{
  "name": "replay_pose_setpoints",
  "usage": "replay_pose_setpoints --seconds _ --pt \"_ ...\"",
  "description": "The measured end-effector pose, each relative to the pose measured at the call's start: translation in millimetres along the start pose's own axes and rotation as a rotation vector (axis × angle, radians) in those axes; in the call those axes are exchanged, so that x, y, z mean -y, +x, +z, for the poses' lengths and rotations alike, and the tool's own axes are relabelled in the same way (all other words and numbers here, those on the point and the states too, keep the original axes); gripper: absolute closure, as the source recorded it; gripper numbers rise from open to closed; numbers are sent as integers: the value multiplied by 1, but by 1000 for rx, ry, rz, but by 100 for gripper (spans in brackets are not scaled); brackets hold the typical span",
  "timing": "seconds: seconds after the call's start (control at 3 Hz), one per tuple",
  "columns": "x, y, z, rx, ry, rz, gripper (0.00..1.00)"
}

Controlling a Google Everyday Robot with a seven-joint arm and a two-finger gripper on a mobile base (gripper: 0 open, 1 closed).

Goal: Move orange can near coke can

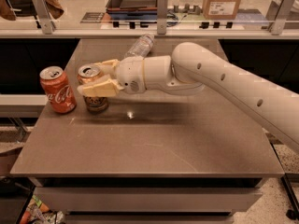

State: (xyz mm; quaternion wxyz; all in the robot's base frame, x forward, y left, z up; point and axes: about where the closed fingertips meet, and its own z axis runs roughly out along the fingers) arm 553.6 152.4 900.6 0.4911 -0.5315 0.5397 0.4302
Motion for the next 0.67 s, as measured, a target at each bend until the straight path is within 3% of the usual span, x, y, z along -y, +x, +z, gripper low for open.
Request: replay_pose_setpoints --seconds 0.33,0.67 --pt "-1 -1 2 0 -4 -1 0" --pt "-1 -1 2 0 -4 -1 0"
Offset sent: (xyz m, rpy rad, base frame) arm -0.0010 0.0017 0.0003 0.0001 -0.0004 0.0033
